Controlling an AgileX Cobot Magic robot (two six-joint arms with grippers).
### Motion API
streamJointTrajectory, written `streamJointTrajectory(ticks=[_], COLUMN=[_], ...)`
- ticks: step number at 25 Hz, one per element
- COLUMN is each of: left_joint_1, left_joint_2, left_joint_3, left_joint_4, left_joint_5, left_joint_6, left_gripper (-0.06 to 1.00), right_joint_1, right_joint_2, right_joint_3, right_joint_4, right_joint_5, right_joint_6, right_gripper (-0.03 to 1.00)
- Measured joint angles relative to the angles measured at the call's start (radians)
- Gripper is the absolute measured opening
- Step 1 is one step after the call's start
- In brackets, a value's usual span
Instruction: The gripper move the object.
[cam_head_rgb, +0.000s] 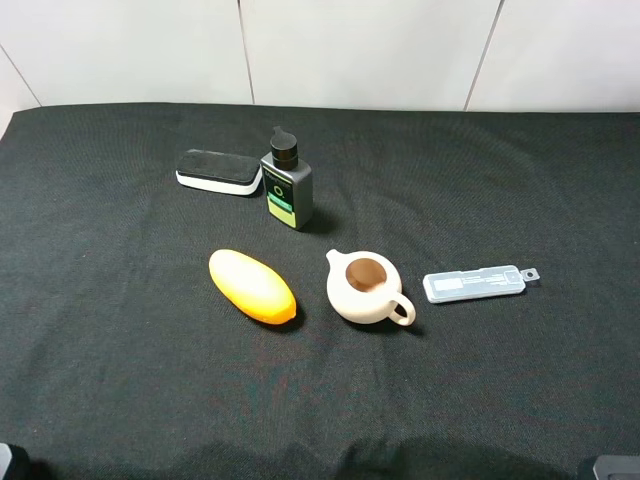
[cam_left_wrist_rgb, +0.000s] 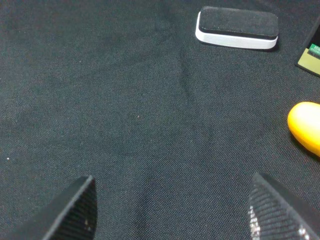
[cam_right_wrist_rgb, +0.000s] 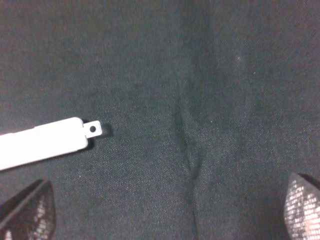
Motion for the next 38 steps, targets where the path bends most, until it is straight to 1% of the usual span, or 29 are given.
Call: streamJointTrajectory(ticks=[6, 9, 14, 18, 25, 34, 38], left_joint_1=[0.0, 0.0, 0.0, 0.0, 0.0, 0.0, 0.0], left_joint_2=[0.0, 0.0, 0.0, 0.0, 0.0, 0.0, 0.0], left_joint_3=[0.0, 0.0, 0.0, 0.0, 0.0, 0.0, 0.0], left_joint_4=[0.0, 0.0, 0.0, 0.0, 0.0, 0.0, 0.0], left_joint_5=[0.0, 0.0, 0.0, 0.0, 0.0, 0.0, 0.0], left_joint_6=[0.0, 0.0, 0.0, 0.0, 0.0, 0.0, 0.0], left_gripper=[0.68, 0.68, 0.68, 0.68, 0.68, 0.68, 0.68], right_joint_1=[0.0, 0.0, 0.008, 0.06, 0.146, 0.154, 0.154], right_joint_2=[-0.261, -0.368, -0.517, -0.622, -0.771, -0.935, -0.959], right_joint_3=[0.175, 0.246, 0.287, 0.317, 0.35, 0.35, 0.35], right_joint_4=[0.007, 0.024, 0.031, 0.018, -0.032, -0.061, -0.065], right_joint_5=[-0.1, -0.128, -0.109, -0.072, -0.063, -0.062, -0.062], right_joint_6=[-0.001, -0.001, -0.001, 0.006, 0.063, 0.087, 0.087], right_gripper=[0.69, 0.69, 0.69, 0.69, 0.69, 0.69, 0.69])
